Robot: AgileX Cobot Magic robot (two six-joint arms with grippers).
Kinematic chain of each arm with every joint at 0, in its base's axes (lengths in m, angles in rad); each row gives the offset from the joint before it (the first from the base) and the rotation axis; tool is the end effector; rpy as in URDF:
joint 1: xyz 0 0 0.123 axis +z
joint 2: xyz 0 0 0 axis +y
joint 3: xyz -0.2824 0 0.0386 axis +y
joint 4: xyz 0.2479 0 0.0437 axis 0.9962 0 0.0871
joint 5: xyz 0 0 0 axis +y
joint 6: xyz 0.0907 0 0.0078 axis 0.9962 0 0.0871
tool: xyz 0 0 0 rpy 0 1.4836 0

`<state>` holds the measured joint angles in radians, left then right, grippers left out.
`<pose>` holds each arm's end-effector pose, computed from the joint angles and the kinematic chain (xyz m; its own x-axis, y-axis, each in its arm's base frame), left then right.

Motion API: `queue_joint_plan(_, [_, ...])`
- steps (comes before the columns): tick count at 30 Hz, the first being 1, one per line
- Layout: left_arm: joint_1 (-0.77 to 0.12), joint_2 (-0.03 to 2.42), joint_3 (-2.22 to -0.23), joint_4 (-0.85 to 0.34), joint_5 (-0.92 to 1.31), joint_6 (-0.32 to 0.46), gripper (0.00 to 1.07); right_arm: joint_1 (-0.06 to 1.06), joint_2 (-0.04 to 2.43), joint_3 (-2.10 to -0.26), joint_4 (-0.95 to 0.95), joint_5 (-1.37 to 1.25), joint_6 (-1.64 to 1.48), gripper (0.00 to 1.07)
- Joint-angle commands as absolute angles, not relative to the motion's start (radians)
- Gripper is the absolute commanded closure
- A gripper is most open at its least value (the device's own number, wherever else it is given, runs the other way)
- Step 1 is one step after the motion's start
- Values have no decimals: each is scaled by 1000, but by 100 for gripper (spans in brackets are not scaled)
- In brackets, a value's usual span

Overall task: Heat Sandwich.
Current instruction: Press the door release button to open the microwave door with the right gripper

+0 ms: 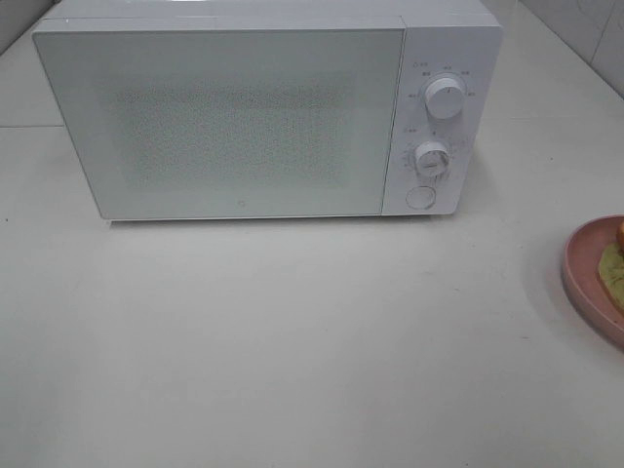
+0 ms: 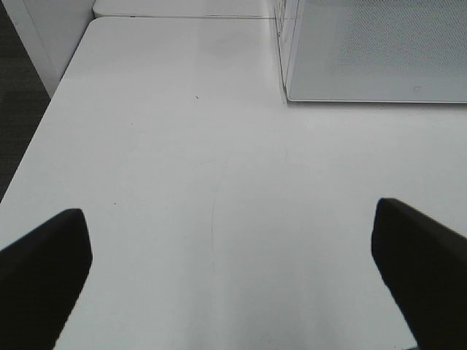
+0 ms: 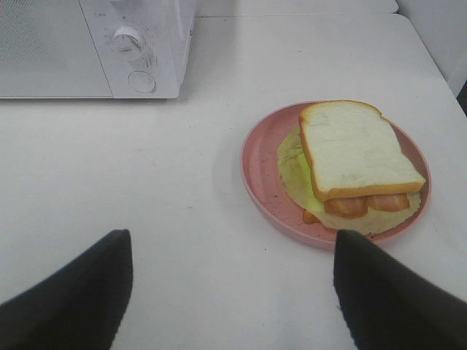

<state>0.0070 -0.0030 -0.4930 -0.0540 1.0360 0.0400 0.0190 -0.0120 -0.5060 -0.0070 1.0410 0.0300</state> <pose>-0.0035 -0.0043 0.2773 -0.4364 0.0094 -0.8997 0.0402 0.9991 -0.0091 -0.0066 -0.0007 0.2804 -0.4223 0.0184 -0.9063 -0.0024 0.9998 0.0214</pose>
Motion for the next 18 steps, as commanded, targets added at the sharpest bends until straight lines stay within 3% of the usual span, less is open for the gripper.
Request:
queue_joint_plan(1, [10, -34, -491, -56, 1036, 39, 3, 23, -30, -503, -13, 1029, 32, 32])
queue_joint_plan(18, [10, -34, -491, -56, 1036, 39, 3, 23, -30, -503, -13, 1029, 32, 32])
